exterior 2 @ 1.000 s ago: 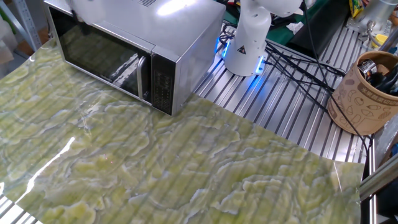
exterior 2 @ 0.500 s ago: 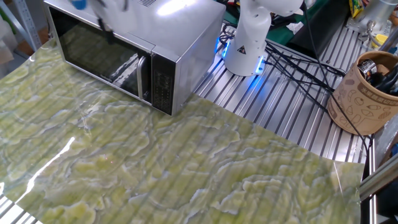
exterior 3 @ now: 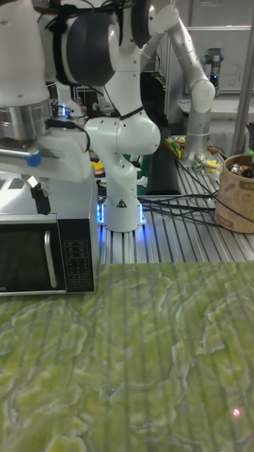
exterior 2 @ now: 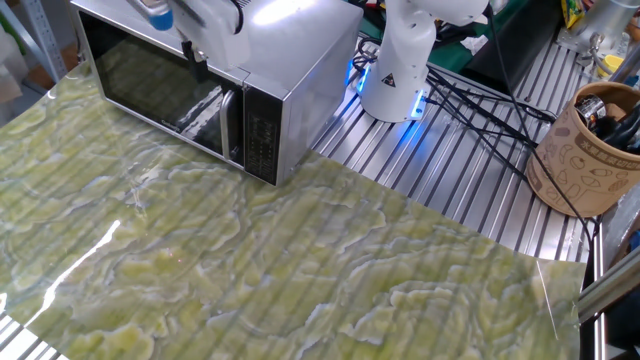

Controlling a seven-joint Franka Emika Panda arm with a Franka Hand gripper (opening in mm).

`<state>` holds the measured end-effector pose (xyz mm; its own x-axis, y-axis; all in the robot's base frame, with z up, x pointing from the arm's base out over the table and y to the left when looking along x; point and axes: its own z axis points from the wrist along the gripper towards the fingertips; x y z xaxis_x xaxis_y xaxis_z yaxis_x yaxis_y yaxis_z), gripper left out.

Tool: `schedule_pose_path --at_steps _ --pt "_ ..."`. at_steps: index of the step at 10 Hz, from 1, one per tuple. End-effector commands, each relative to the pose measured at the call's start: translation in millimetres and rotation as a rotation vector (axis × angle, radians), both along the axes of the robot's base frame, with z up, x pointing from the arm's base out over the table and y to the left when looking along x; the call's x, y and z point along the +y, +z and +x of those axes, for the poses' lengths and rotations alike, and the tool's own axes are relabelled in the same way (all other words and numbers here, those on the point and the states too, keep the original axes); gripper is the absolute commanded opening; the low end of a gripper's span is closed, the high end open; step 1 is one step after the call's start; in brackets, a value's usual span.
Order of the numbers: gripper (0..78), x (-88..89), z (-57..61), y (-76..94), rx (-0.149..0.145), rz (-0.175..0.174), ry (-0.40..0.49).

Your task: Put the bowl into the microwave

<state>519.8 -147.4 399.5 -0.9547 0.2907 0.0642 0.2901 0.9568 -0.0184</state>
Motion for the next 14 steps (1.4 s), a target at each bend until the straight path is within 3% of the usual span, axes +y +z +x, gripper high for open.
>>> schedule_pose_path --at_steps 1,4,5,8,11,12,14 --pt "1.2 6.6 -1.9 0.8 0.008 -0.014 0.193" --pt "1.2 15.5 -1.9 0.9 0.024 -0.008 0.166" --pt "1.2 47.5 -3.8 0.1 0.021 -0.016 0.147" --pt "1.2 82.9 -12.5 -2.8 -0.007 -0.013 0.149" --pt "1.2 107.4 -26.5 -3.7 -0.039 -0.015 0.156" --pt "1.2 111.1 -27.3 -1.5 -0.038 -0.016 0.151" --pt "1.2 123.1 -29.6 7.0 -0.067 -0.021 0.137"
